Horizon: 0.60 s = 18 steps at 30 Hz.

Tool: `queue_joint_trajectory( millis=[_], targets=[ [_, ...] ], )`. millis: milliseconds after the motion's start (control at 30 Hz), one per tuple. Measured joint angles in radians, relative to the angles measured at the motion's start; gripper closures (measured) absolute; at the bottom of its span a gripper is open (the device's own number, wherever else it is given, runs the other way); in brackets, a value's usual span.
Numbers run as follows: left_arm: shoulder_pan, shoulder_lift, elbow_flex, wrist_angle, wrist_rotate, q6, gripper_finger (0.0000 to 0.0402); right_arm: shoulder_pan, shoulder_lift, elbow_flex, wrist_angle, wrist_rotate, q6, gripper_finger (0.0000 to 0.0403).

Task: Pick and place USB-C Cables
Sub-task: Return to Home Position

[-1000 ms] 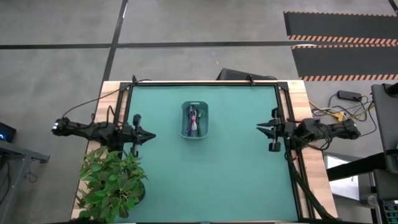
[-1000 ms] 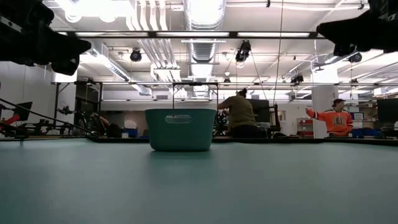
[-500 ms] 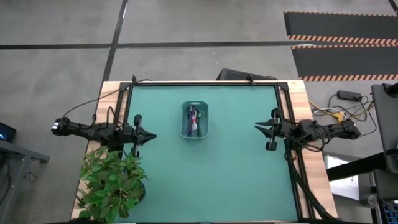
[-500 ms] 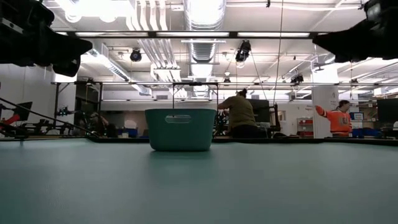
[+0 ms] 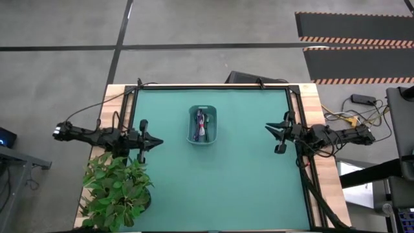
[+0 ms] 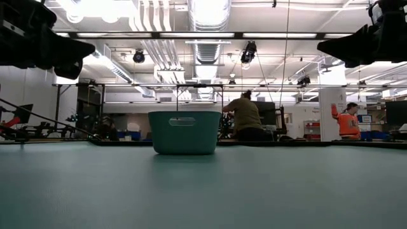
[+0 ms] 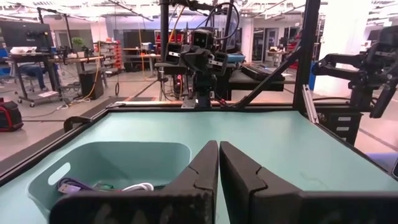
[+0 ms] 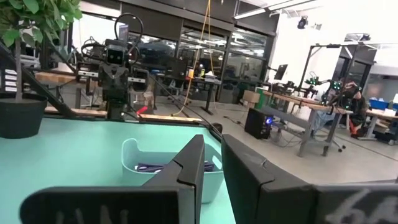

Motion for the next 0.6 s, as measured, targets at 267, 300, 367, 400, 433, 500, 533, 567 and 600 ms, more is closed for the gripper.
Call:
queue_joint_trajectory(
  millis=[267,300,367,400,433,500,533,567,600],
  targets=[
    [0.0,0.006,-0.001,0.012,-0.004,0.0,0.0401,0.0,0.0,-0.001,0.0,0.0,0.0,0.0355],
    [0.0,0.006,-0.001,0.015,-0.003,0.0,0.0401,0.0,0.0,-0.001,0.0,0.0,0.0,0.0355],
    [0.0,0.006,-0.001,0.015,-0.003,0.0,0.0401,0.0,0.0,-0.001,0.0,0.0,0.0,0.0355],
    [0.0,0.006,-0.001,0.015,-0.003,0.0,0.0401,0.0,0.0,-0.001,0.0,0.0,0.0,0.0355],
    [0.0,0.006,-0.001,0.015,-0.003,0.0,0.0401,0.0,0.0,-0.001,0.0,0.0,0.0,0.0355],
    [0.0,0.006,-0.001,0.016,-0.003,0.0,0.0401,0.0,0.0,-0.001,0.0,0.0,0.0,0.0355],
    [0.0,0.006,-0.001,0.017,-0.003,0.0,0.0402,0.0,0.0,-0.001,0.0,0.0,0.0,0.0355],
    [0.0,0.006,-0.001,0.02,-0.003,0.0,0.0401,0.0,0.0,-0.001,0.0,0.0,0.0,0.0355],
    [0.0,0.006,-0.001,0.021,-0.003,0.0,0.0401,0.0,0.0,-0.001,0.0,0.0,0.0,0.0355]
  ],
)
